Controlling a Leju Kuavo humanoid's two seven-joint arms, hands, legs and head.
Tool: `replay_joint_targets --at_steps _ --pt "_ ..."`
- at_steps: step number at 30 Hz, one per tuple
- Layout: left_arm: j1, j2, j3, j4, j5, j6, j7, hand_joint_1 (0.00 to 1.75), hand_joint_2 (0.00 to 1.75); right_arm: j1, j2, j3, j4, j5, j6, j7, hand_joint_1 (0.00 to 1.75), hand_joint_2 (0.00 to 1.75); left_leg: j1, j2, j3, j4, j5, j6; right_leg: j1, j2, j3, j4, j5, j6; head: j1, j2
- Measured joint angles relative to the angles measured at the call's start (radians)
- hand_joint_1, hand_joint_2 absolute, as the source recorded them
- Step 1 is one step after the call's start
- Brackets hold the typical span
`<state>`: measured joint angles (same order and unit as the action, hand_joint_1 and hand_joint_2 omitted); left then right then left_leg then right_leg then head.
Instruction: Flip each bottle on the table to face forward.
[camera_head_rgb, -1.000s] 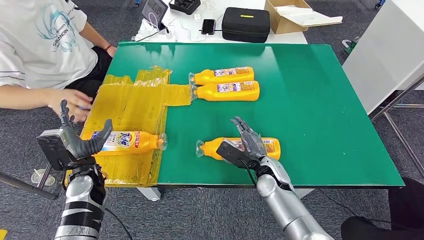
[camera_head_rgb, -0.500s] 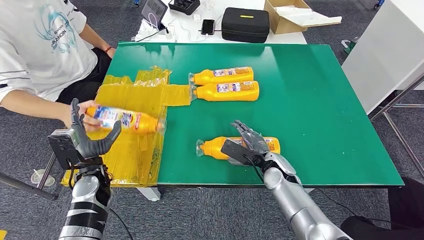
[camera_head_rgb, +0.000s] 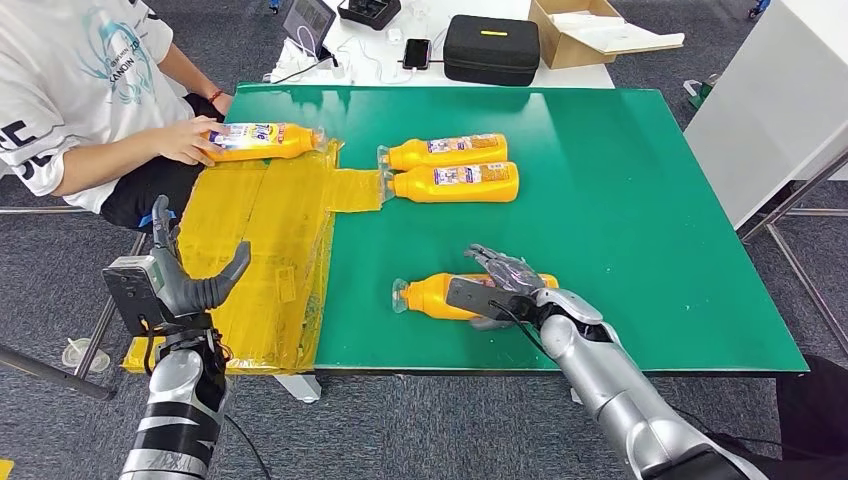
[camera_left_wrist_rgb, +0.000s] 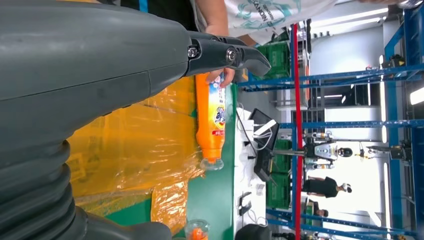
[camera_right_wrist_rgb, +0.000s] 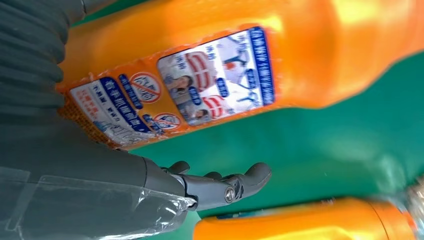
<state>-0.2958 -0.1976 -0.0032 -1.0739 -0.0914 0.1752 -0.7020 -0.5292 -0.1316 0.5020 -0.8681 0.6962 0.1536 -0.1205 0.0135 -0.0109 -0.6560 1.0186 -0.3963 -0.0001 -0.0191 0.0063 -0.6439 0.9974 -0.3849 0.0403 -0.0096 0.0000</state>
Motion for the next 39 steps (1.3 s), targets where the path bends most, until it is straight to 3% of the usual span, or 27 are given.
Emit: replay_joint_targets --at_steps 7,16,17,20,21,32,35,39 --pt "-0.019 -0.003 0.003 0.040 0.006 -0.007 0.000 0.00 1.75 -0.044 -0.030 0.066 0.036 0.005 0.035 0.006 0.00 1.75 0.000 0.000 0.000 0.000 0.000 0.000 0.000 0.000 0.000 0.000 0.000 0.000 0.000 0.000" --pt "-0.022 -0.005 0.004 0.051 0.008 -0.007 0.000 0.00 1.75 -0.052 -0.035 0.080 0.045 0.004 0.036 0.006 0.00 1.75 0.000 0.000 0.000 0.000 0.000 0.000 0.000 0.000 0.000 0.000 0.000 0.000 0.000 0.000" --pt "-0.023 -0.006 0.004 0.055 0.008 -0.008 0.000 0.00 1.75 -0.055 -0.037 0.089 0.049 0.004 0.039 0.009 0.28 1.75 0.000 0.000 0.000 0.000 0.000 0.000 0.000 0.000 0.000 0.000 0.000 0.000 0.000 0.000" --pt "-0.033 -0.012 0.007 0.084 0.008 -0.014 0.000 0.00 1.75 -0.079 -0.041 0.145 0.084 -0.004 0.061 0.019 1.59 1.75 0.000 0.000 0.002 0.000 0.000 0.000 0.000 0.000 0.001 0.000 0.000 0.000 0.000 0.000" --pt "-0.036 -0.013 0.008 0.092 0.008 -0.016 0.000 0.00 1.75 -0.087 -0.041 0.160 0.095 -0.009 0.066 0.017 1.75 1.75 0.000 0.000 0.002 0.000 0.000 0.000 0.000 0.000 0.002 0.000 0.000 0.000 0.000 0.000" --pt "-0.042 -0.019 0.008 0.124 0.009 -0.027 0.000 0.00 1.75 -0.076 -0.087 0.192 0.069 -0.162 0.042 -0.051 1.75 1.75 0.000 0.000 0.004 0.000 0.000 0.000 0.000 0.000 0.004 0.000 0.000 0.000 0.000 0.000" --pt "-0.039 -0.022 0.008 0.125 0.015 -0.036 0.000 0.00 1.75 -0.015 -0.086 0.159 0.010 -0.209 -0.096 -0.061 1.75 1.75 0.000 0.000 0.004 0.000 0.000 0.000 0.000 0.000 0.004 0.000 0.000 0.000 0.000 0.000" --pt "-0.023 -0.031 0.008 0.121 0.018 -0.054 0.000 0.00 1.75 0.102 -0.036 0.067 -0.102 -0.185 -0.283 -0.062 1.75 1.75 0.000 0.001 0.002 0.000 -0.002 0.000 0.001 0.001 0.002 0.000 0.000 0.000 -0.001 0.000"
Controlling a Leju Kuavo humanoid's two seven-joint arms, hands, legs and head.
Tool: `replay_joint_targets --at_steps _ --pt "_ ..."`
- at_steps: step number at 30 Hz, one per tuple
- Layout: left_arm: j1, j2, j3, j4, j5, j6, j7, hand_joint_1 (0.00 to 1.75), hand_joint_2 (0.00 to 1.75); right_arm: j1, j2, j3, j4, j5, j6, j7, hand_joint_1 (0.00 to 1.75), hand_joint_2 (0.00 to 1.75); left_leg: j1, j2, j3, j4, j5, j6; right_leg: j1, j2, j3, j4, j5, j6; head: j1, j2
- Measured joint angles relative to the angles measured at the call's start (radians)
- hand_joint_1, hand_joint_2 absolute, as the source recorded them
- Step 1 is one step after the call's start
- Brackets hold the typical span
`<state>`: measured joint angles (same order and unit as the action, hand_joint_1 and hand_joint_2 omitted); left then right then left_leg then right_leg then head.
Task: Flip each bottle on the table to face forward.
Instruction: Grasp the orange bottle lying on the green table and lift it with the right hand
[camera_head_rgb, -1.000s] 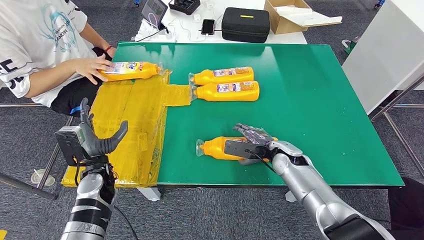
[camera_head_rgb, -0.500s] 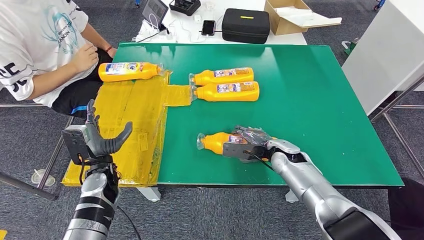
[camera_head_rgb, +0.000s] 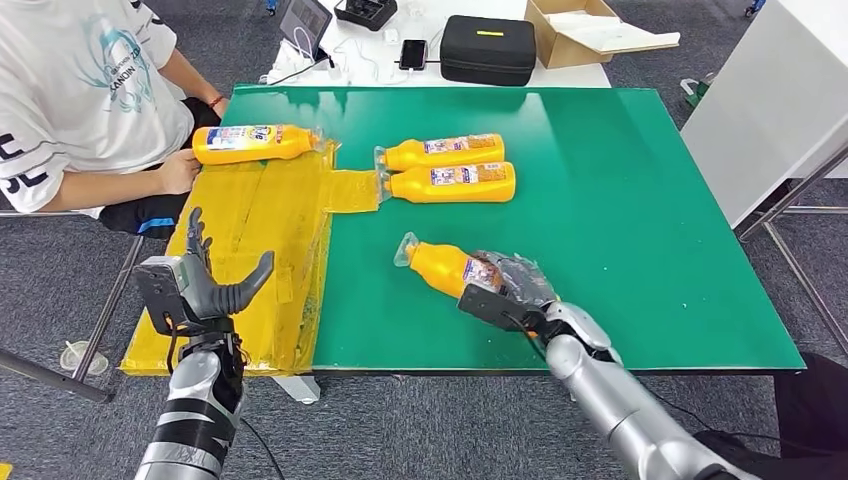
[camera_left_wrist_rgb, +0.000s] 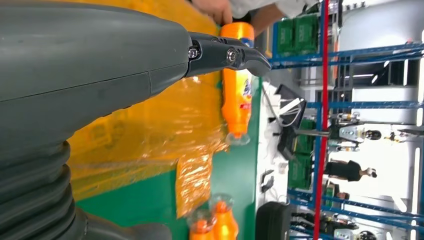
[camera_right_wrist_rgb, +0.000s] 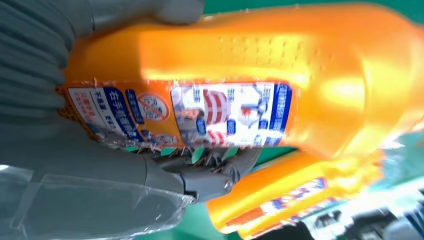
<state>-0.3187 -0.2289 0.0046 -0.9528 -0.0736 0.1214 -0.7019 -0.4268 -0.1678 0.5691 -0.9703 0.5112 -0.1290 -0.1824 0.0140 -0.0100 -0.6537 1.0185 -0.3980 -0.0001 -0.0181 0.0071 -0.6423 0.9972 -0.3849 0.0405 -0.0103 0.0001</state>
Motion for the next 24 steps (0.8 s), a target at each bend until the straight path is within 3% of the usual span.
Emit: replay_joint_targets --at_steps 4,8,11,17,24 --pt "0.010 -0.009 0.000 -0.004 0.005 -0.017 0.003 0.00 1.75 0.067 0.040 -0.063 -0.076 0.035 -0.060 -0.015 1.75 1.75 0.001 -0.001 -0.002 0.000 0.001 0.000 0.001 -0.001 -0.001 0.000 0.000 0.000 0.000 0.000" --pt "0.043 -0.019 -0.011 -0.041 0.055 -0.108 0.047 0.00 1.75 0.144 0.114 -0.182 -0.184 0.086 -0.339 -0.134 1.75 1.75 0.000 -0.001 -0.003 0.000 0.001 0.000 0.000 -0.001 -0.002 0.000 0.000 0.000 0.000 0.000" --pt "0.068 -0.027 -0.036 -0.077 0.098 -0.177 0.082 0.00 1.75 0.188 0.167 -0.262 -0.266 0.084 -0.454 -0.198 1.75 1.75 0.000 -0.001 -0.004 0.000 0.000 0.000 0.000 -0.001 -0.002 0.000 -0.001 0.000 0.000 0.000" --pt "0.087 -0.035 -0.055 -0.114 0.108 -0.190 0.093 0.00 1.75 0.232 0.212 -0.333 -0.340 0.080 -0.468 -0.213 1.75 1.75 0.000 -0.001 -0.004 0.000 0.000 0.001 0.000 -0.001 -0.002 0.000 -0.001 0.000 0.000 0.000" --pt "0.090 -0.035 -0.067 -0.125 0.113 -0.193 0.095 0.00 1.75 0.243 0.227 -0.357 -0.363 0.076 -0.468 -0.216 1.75 1.75 0.000 -0.001 -0.003 0.000 0.001 0.001 0.000 -0.001 -0.002 0.000 -0.001 0.000 0.000 0.000"
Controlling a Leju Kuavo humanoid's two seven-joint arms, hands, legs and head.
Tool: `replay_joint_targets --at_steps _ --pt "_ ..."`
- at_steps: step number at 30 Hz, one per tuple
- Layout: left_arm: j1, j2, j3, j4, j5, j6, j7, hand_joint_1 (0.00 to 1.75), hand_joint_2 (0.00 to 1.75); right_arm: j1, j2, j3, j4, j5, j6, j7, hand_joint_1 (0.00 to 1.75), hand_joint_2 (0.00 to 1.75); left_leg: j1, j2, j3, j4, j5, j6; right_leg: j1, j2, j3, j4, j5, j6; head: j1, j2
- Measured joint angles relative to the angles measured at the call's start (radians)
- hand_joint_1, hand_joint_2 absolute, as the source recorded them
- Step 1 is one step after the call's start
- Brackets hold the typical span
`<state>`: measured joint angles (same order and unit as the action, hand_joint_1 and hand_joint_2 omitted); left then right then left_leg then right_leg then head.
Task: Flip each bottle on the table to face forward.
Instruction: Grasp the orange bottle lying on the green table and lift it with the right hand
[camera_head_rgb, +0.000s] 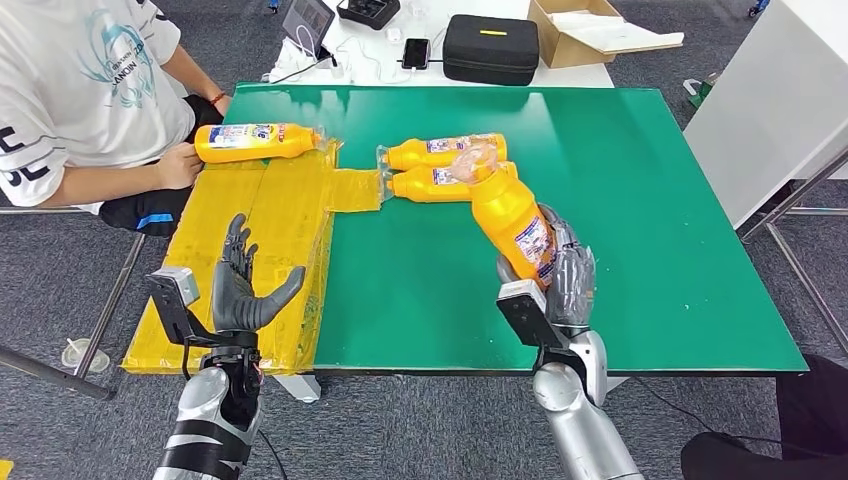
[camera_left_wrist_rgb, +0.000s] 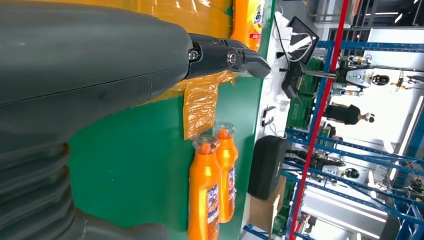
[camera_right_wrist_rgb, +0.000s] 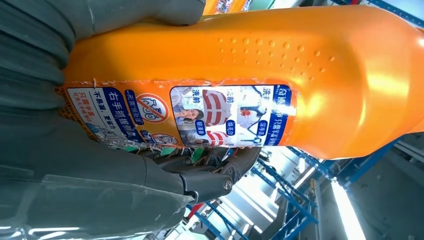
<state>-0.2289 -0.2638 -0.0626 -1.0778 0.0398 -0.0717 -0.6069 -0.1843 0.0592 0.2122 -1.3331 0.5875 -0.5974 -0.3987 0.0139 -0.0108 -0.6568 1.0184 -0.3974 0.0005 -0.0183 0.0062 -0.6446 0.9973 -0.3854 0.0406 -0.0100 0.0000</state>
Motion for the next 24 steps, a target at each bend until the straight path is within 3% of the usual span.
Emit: replay_joint_targets --at_steps 9,14,18,24 --pt "0.001 0.000 -0.001 -0.006 0.021 -0.021 0.009 0.00 1.75 0.004 0.007 -0.010 -0.005 0.002 -0.012 -0.016 1.75 1.75 0.000 0.000 0.000 0.000 0.000 0.000 0.000 0.000 0.000 0.000 0.000 0.000 0.000 0.000" --pt "0.007 0.002 -0.041 -0.006 0.199 -0.254 0.097 0.00 1.75 0.021 0.029 -0.036 -0.013 -0.003 -0.086 -0.166 1.75 1.75 0.000 -0.001 0.000 0.000 0.000 0.000 0.000 0.000 0.000 0.000 0.000 0.000 0.000 0.000" --pt "0.011 0.012 -0.107 -0.004 0.328 -0.423 0.141 0.00 1.75 0.034 0.060 -0.055 0.013 -0.014 -0.086 -0.277 1.75 1.75 0.000 0.000 0.000 0.000 -0.001 0.000 0.000 0.000 0.000 0.000 0.000 0.000 0.000 0.000" --pt "0.007 0.034 -0.210 0.018 0.406 -0.525 0.159 0.00 1.75 0.031 0.103 0.025 0.141 -0.089 -0.087 -0.296 1.75 1.75 0.000 0.000 0.000 0.000 0.000 0.000 0.000 0.000 0.000 0.000 0.000 0.000 0.000 0.000"
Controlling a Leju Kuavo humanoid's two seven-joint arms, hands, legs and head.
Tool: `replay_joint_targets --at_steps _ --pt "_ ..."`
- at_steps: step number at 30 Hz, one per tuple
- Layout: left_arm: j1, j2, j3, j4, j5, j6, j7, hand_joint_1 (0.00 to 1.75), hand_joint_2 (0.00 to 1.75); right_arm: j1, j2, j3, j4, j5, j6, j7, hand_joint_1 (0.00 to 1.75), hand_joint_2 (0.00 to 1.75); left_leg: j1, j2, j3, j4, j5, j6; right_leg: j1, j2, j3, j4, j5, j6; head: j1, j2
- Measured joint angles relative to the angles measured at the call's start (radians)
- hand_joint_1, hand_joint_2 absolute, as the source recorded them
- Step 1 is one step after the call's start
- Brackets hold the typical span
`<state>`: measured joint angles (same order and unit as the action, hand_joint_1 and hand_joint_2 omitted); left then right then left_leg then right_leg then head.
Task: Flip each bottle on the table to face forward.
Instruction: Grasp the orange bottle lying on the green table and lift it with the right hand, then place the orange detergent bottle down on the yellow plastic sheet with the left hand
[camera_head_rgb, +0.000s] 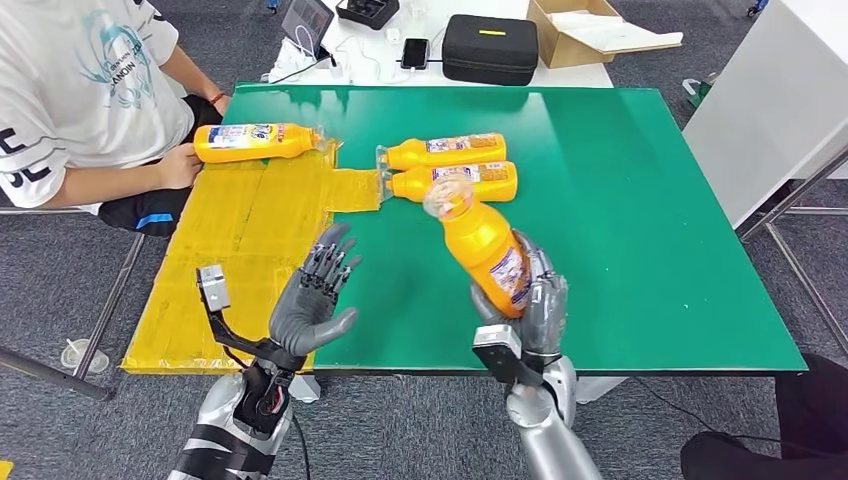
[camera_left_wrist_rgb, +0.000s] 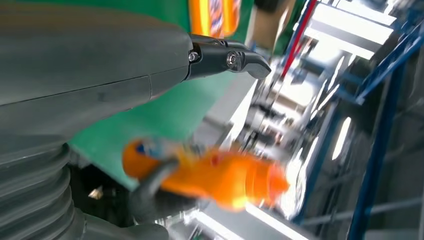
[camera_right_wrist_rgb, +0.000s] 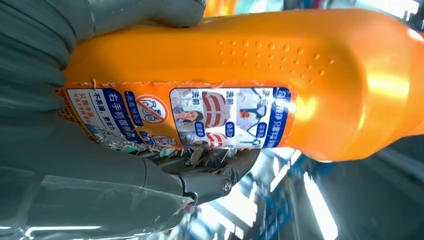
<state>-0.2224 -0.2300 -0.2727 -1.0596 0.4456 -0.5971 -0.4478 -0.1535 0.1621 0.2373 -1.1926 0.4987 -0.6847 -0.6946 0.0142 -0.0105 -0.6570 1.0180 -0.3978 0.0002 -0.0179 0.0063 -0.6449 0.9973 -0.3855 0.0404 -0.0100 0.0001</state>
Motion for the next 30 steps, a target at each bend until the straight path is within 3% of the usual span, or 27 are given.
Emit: replay_joint_targets --at_steps 7,12,30 --pt "-0.056 0.015 -0.095 0.098 0.067 -0.071 0.051 0.00 1.75 0.001 0.094 0.090 0.060 0.232 -0.005 -0.004 1.73 1.75 0.000 0.000 0.000 0.000 0.000 0.000 0.000 0.000 0.000 0.000 0.000 0.000 0.000 0.000" --pt "-0.077 0.022 -0.129 0.140 0.077 -0.075 0.043 0.00 1.75 0.002 0.125 0.108 0.086 0.221 -0.006 -0.004 1.75 1.75 0.000 0.000 0.000 0.000 0.000 0.000 0.000 0.000 0.000 0.000 0.000 0.000 0.000 0.000" --pt "-0.092 0.033 -0.157 0.182 0.099 -0.069 0.041 0.00 1.75 -0.006 0.143 0.138 0.145 0.213 -0.012 -0.004 1.73 1.75 0.000 0.000 0.000 0.000 0.000 0.000 0.000 0.000 0.000 0.000 0.000 0.000 0.000 0.000"
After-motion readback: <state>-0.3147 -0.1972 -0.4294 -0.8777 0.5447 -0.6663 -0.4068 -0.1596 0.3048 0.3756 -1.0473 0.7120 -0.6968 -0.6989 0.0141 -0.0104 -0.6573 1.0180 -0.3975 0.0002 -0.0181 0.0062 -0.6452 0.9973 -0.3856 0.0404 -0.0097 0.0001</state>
